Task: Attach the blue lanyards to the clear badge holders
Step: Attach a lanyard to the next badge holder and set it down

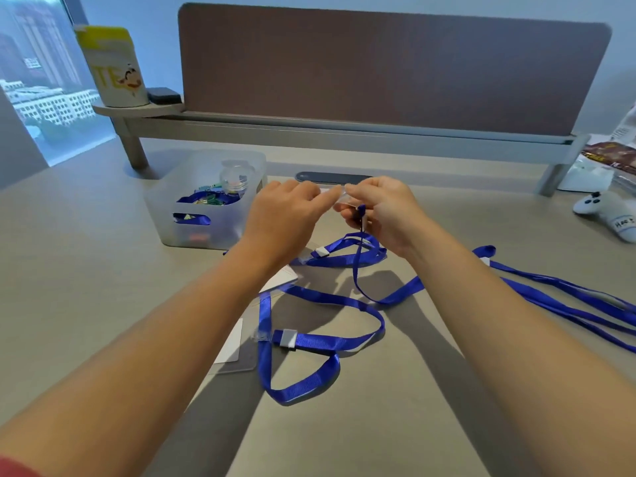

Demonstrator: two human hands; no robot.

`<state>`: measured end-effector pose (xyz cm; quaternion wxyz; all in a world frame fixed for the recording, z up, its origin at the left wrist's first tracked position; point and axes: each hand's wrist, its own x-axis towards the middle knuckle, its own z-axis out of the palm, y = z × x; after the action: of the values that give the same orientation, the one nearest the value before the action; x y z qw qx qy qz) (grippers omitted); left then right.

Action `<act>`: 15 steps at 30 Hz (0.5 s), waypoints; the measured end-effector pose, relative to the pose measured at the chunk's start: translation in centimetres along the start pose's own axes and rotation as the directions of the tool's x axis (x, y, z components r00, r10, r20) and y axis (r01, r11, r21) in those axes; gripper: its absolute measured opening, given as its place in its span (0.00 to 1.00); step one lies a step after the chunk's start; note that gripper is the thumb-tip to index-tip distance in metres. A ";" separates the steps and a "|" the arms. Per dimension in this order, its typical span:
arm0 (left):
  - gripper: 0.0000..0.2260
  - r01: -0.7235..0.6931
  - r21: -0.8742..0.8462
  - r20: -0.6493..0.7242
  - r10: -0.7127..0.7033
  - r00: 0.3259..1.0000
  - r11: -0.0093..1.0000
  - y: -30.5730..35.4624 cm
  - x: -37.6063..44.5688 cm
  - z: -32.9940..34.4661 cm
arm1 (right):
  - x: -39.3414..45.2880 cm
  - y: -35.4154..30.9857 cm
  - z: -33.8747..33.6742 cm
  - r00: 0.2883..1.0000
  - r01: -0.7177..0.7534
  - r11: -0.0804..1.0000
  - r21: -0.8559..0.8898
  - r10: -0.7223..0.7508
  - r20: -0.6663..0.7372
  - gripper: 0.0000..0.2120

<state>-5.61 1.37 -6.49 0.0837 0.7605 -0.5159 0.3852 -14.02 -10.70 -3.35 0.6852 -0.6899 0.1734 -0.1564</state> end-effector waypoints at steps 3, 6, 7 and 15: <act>0.19 -0.006 0.026 0.016 0.006 1.000 1.000 -0.2 0.5 0.5 | 0.9 -0.1 -0.4 1.000 -0.004 1.000 -0.019 0.004 0.011 0.06; 0.19 0.035 0.011 0.005 -0.035 0.999 0.999 -0.5 1.1 0.7 | 1.9 -0.7 -0.3 0.999 0.027 0.998 -0.051 -0.026 0.026 0.07; 0.18 0.054 0.013 -0.005 -0.053 0.999 0.998 -0.6 1.4 0.8 | 2.3 -0.9 -0.2 0.999 0.046 0.996 -0.070 -0.044 0.031 0.09; 0.19 0.292 -0.182 0.138 -0.269 0.953 0.939 -0.7 3.5 1.2 | 5.7 -1.5 -0.4 0.973 0.228 0.927 -0.299 -0.206 0.102 0.10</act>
<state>-3.84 -1.46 -4.82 0.1850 0.8342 -0.4420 0.2728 -9.05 -13.64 -1.95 0.5529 -0.8084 0.0946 -0.1783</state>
